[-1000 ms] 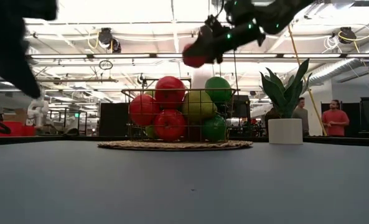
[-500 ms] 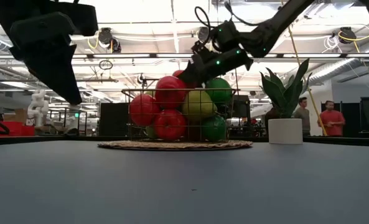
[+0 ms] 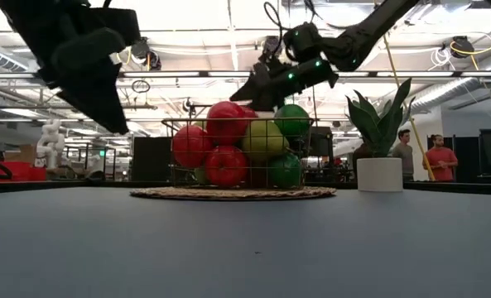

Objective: Build produce basket
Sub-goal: Return to Home Position

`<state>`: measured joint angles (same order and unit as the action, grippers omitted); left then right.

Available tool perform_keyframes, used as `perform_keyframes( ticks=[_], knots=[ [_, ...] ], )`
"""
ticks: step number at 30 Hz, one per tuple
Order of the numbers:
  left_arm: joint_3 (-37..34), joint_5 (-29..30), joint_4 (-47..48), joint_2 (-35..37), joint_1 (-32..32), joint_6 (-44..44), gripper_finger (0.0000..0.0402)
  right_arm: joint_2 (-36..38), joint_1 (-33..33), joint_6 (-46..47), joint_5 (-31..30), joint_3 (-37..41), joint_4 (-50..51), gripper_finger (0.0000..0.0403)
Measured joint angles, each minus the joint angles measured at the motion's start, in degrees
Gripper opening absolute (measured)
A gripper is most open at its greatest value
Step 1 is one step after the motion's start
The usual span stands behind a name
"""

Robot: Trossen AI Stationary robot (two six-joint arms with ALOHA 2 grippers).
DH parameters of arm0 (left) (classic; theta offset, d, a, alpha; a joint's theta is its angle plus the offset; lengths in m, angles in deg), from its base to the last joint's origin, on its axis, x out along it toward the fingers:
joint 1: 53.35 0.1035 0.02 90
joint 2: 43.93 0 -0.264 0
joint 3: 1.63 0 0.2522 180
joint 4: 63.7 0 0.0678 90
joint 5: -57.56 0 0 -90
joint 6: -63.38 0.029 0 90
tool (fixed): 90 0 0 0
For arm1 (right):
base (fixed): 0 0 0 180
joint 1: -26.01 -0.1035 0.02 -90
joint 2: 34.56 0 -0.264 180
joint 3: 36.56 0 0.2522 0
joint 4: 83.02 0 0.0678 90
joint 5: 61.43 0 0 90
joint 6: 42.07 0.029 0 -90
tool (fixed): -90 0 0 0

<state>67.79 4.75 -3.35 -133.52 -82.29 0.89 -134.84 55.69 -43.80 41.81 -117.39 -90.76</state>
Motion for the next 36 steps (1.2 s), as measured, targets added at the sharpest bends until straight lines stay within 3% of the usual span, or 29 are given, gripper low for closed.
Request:
perform_keyframes(
  ticks=[3,9,15,17,20,23,25,29,33,36],
  knots=[
    [0.0,5.23,-0.17,0.02,-0.08,-0.58,0.0194,2.93,-1.44,-2.41,0.25,0.0,3.01,0.039],
    [0.0,21.61,-2.75,0.04,-1.74,-1.86,0.0156,10.52,-6.37,-5.25,-0.04,0.02,10.2,0.039],
    [0.02,24.39,-13.1,0.04,-1.74,9.01,0.0103,20.47,-14.9,-3.9,-6.87,8.32,5.01,0.0375],
    [-0.27,23.68,-19.55,0.04,-1.73,13.99,0.0086,24.11,-17.82,-1.39,-7.23,13.39,-0.26,0.036],
    [-2.89,18.23,-38.36,-0.36,-1.01,27.65,0.0057,28.28,-22.56,2.55,-7.25,21.67,-8.93,0.0322],
    [-6.46,10.32,-58.99,-1.39,0.69,42.43,0.0022,30.71,-27.82,6.26,-7.13,28.98,-14.38,0.0267],
    [-8.11,6.91,-68.51,-1.81,2.63,47.62,0.0006,31.8,-31.94,7.57,-7.2,33.38,-16.69,0.0221],
    [-9.99,3.33,-76.35,-1.95,6.97,52.9,0.0013,31.77,-40.65,8.6,-10.45,40.94,-19.5,0.0119],
    [-10.09,-1.94,-77.84,-1.95,11.42,55.73,0.0006,31.33,-49.44,6.66,-22.74,45.71,-20.36,0.0024],
    [-10.1,-4.6,-78.52,-1.77,14.06,57.14,0.0005,32.02,-52.96,4.54,-31.99,47.52,-20.06,0.001]
  ],
)
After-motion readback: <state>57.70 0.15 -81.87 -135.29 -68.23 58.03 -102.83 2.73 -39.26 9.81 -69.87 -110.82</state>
